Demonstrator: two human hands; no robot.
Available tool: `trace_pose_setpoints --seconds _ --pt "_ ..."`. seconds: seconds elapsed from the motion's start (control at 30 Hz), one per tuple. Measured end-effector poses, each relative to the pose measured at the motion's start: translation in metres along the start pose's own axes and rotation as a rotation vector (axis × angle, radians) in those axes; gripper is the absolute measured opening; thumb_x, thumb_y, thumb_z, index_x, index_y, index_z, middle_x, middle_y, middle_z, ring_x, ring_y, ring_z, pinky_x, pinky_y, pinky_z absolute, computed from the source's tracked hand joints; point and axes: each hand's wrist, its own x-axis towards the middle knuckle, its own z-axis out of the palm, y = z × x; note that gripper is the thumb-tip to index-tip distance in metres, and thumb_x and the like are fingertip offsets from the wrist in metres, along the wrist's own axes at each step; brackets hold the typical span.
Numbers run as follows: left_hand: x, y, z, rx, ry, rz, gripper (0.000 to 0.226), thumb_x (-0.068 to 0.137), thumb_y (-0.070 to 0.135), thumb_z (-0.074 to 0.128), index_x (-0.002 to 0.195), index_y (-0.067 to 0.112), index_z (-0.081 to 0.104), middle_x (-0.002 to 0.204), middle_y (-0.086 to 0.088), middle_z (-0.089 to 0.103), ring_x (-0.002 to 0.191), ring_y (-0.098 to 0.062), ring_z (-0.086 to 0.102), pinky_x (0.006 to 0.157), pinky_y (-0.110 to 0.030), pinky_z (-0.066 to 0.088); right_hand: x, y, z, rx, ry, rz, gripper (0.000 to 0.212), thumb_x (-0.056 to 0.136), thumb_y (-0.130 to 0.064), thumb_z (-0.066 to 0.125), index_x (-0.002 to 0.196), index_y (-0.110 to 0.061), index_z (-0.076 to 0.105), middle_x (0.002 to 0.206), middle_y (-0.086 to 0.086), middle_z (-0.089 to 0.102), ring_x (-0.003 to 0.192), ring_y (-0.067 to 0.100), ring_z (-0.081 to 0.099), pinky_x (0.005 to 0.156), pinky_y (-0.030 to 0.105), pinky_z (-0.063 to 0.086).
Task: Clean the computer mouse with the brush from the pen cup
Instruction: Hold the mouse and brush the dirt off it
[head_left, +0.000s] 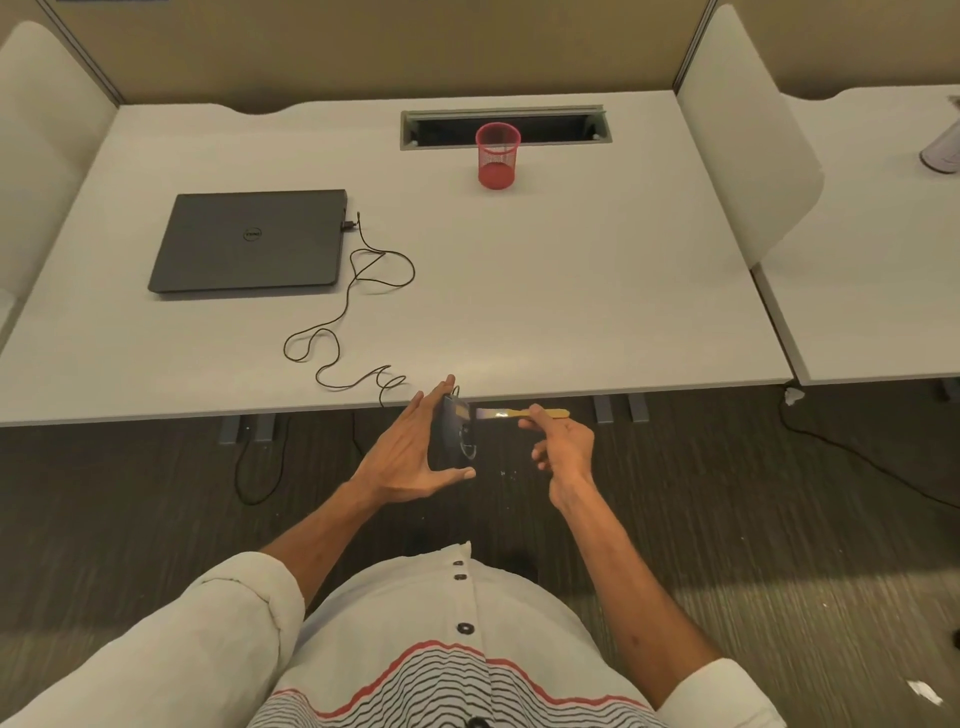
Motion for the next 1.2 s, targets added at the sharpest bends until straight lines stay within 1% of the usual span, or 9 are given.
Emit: trace_pose_setpoints --seconds 0.1,0.2,0.37,0.5,0.63,0.7,0.87,1.07,1.2 --pt "-0.001 0.000 0.003 0.010 0.000 0.004 0.133 0.081 0.072 0.081 0.170 0.038 -0.012 0.182 0.008 0.002 0.169 -0.026 0.012 0.136 -0.059 0.019 -0.005 -0.004 0.004 0.048 -0.126 -0.010 0.018 0.099 -0.030 0.079 0.103 -0.013 0.083 0.097 0.005 0.085 0.049 0.008 0.055 0.048 0.024 0.042" --pt "0.000 0.001 0.003 0.020 0.007 0.010 0.133 0.082 0.070 0.081 0.171 0.036 -0.011 0.182 0.008 0.002 0.169 -0.025 0.010 0.136 -0.059 0.018 -0.010 -0.002 0.009 -0.023 -0.198 -0.017 0.018 0.099 -0.033 0.079 0.095 -0.017 0.086 0.095 0.005 0.085 0.052 0.008 0.056 0.052 0.026 0.044" --pt "0.000 0.001 0.002 0.030 0.023 0.022 0.133 0.082 0.071 0.081 0.171 0.035 -0.011 0.182 0.010 -0.001 0.170 -0.025 0.008 0.137 -0.058 0.016 -0.007 0.004 0.004 -0.108 -0.037 -0.008 0.019 0.101 -0.031 0.078 0.094 -0.015 0.085 0.084 -0.002 0.083 0.051 0.005 0.053 0.048 0.020 0.045" --pt "0.000 0.000 0.002 0.035 0.019 0.017 0.133 0.082 0.071 0.081 0.171 0.035 -0.011 0.182 0.009 0.001 0.169 -0.026 0.012 0.137 -0.057 0.015 -0.005 0.006 -0.002 -0.084 0.061 -0.011 0.018 0.100 -0.029 0.079 0.090 -0.014 0.084 0.085 0.004 0.081 0.053 0.007 0.052 0.052 0.024 0.045" --pt "0.002 0.000 0.003 0.037 0.021 0.010 0.134 0.081 0.072 0.081 0.171 0.035 -0.011 0.182 0.009 0.001 0.170 -0.024 0.008 0.138 -0.056 0.014 -0.010 -0.001 0.001 0.046 -0.083 -0.024 0.016 0.098 -0.029 0.081 0.096 -0.013 0.085 0.094 0.006 0.084 0.049 0.008 0.052 0.046 0.022 0.041" --pt "0.002 0.000 0.004 0.036 0.023 0.011 0.133 0.081 0.071 0.081 0.171 0.035 -0.010 0.182 0.008 0.003 0.170 -0.024 0.009 0.138 -0.055 0.013 -0.013 -0.001 0.006 0.044 -0.139 -0.043 0.017 0.098 -0.031 0.081 0.089 -0.019 0.087 0.094 0.010 0.084 0.049 0.009 0.053 0.047 0.024 0.042" --pt "0.004 0.001 0.005 0.033 0.029 0.036 0.133 0.081 0.070 0.082 0.172 0.033 -0.008 0.182 0.009 0.003 0.169 -0.023 0.012 0.138 -0.054 0.013 -0.015 -0.003 0.018 -0.023 -0.118 -0.056 0.021 0.098 -0.036 0.080 0.084 -0.021 0.087 0.087 0.004 0.083 0.046 0.006 0.052 0.046 0.022 0.043" --pt "0.004 -0.001 0.002 0.028 0.030 0.027 0.133 0.081 0.071 0.082 0.171 0.034 -0.009 0.182 0.009 0.002 0.169 -0.026 0.012 0.138 -0.057 0.015 -0.005 -0.003 0.005 -0.070 0.042 -0.022 0.018 0.100 -0.029 0.079 0.088 -0.017 0.083 0.087 0.004 0.083 0.046 0.004 0.049 0.045 0.021 0.042" --pt "0.006 -0.001 0.002 0.021 0.031 0.007 0.134 0.080 0.072 0.082 0.171 0.035 -0.009 0.182 0.007 0.003 0.169 -0.027 0.009 0.136 -0.058 0.017 -0.007 -0.005 0.002 0.017 -0.081 -0.029 0.019 0.098 -0.030 0.081 0.087 -0.016 0.085 0.091 0.006 0.084 0.045 0.006 0.051 0.045 0.023 0.041"
